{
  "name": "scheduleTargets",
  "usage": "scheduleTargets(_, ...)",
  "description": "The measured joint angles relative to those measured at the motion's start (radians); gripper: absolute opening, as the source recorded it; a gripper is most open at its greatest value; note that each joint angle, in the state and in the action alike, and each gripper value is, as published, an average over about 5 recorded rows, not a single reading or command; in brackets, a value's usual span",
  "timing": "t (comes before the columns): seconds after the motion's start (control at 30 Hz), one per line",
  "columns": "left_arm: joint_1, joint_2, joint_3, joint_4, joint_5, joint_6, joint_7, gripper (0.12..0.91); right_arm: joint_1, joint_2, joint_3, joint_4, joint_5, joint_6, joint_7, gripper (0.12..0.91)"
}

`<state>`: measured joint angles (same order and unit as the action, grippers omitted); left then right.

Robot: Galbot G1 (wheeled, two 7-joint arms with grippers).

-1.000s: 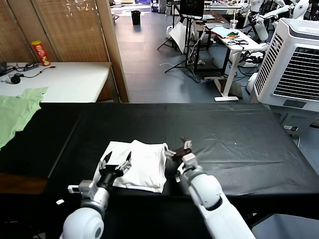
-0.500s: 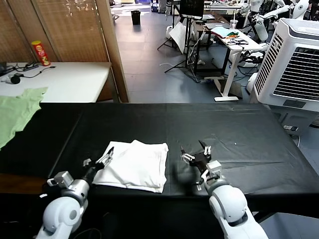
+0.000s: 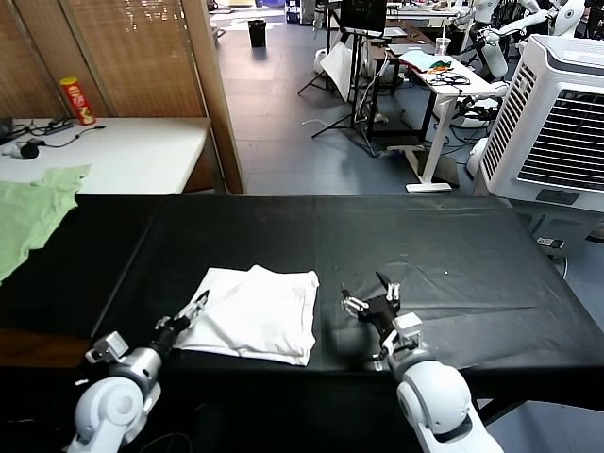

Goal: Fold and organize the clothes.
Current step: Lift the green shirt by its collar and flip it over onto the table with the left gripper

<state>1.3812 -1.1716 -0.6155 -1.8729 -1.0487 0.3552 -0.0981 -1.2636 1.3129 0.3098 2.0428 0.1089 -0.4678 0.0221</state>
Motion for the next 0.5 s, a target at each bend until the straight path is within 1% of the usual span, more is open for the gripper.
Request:
scheduleTargets(0.03,0.0,0.0,0.0,0.001,-0.007,0.001,0.0,0.674,-0.001,0.001,0.0,0.0,0.0,0.0,0.0,0.798)
scheduleTargets(0.13,0.001,0.0,0.0,0.002,-0.023,0.005,0.0,0.514,-0.004,0.005,0.001,0.001,-0.003,0.002,0.0,0.798)
scheduleTargets(0.17,0.0,0.0,0.0,0.003,-0.027,0.006,0.0,0.447,-0.006,0.007,0.001,0.001,-0.004,0.002,0.001,0.798)
scheduleTargets(0.23,0.0,-0.001,0.0,0.003,-0.034,0.008,-0.001,0.346,-0.009,0.01,0.0,0.001,-0.007,0.004,0.001,0.798)
scheduleTargets(0.27,-0.001,-0.001,0.0,0.004,-0.036,0.009,-0.002,0.28,-0.01,0.012,0.0,0.001,-0.009,0.005,0.001,0.798)
scheduleTargets(0.3,0.0,-0.002,0.0,0.004,-0.036,0.009,-0.003,0.23,-0.011,0.014,0.0,0.001,-0.011,0.006,0.001,0.798)
scheduleTargets(0.37,0.001,-0.003,0.0,0.001,-0.023,0.008,-0.007,0.164,-0.014,0.016,-0.001,0.002,-0.015,0.007,0.001,0.798)
scheduleTargets(0.4,0.002,-0.003,-0.001,-0.002,-0.009,0.006,-0.008,0.15,-0.015,0.017,-0.001,0.003,-0.016,0.008,0.001,0.798)
scheduleTargets(0.5,0.008,0.003,-0.005,-0.017,0.065,-0.002,-0.01,0.154,-0.018,0.017,0.002,0.006,-0.019,0.008,0.001,0.798)
